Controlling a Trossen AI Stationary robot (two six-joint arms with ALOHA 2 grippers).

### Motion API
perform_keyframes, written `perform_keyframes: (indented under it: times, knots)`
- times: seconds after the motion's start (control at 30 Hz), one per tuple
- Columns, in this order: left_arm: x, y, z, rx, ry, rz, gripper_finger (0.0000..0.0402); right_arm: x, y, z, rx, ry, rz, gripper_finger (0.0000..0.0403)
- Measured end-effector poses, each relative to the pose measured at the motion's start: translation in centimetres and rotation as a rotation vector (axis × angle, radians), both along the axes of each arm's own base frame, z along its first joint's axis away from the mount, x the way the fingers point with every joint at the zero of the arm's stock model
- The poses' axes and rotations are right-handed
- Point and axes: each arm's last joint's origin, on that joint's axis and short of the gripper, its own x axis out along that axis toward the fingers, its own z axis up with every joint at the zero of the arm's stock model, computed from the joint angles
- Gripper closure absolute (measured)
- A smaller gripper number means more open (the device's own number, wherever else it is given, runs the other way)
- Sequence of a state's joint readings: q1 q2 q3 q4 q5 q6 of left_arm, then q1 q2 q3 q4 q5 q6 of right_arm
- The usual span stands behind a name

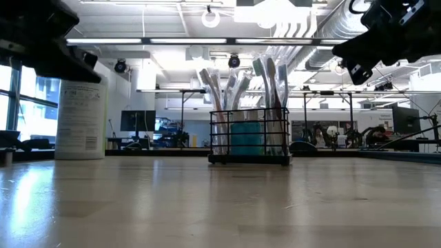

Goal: Pick & Place toothbrushing station
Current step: Return to Home Position

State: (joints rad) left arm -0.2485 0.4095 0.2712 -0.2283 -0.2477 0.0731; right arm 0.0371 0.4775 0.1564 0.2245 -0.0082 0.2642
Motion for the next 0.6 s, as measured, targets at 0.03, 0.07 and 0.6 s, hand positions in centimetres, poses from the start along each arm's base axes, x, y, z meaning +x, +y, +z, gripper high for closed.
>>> perform_keyframes:
  times: [0.03, 0.07, 0.6]
  knots:
    - [-0.2, 0.0, -0.4, -0.009, -0.004, -0.002, 0.0400, 0.0, 0.0, -0.2, 0.000, -0.002, 0.001, 0.0400]
    - [-0.5, 0.1, -0.7, -0.020, -0.012, -0.001, 0.0400, 0.0, 0.0, -0.3, 0.000, 0.000, 0.000, 0.0400]
    - [-2.5, 0.3, -2.8, -0.108, -0.179, -0.098, 0.0400, -0.5, 0.0, -3.3, -0.059, -0.040, 0.030, 0.0400]
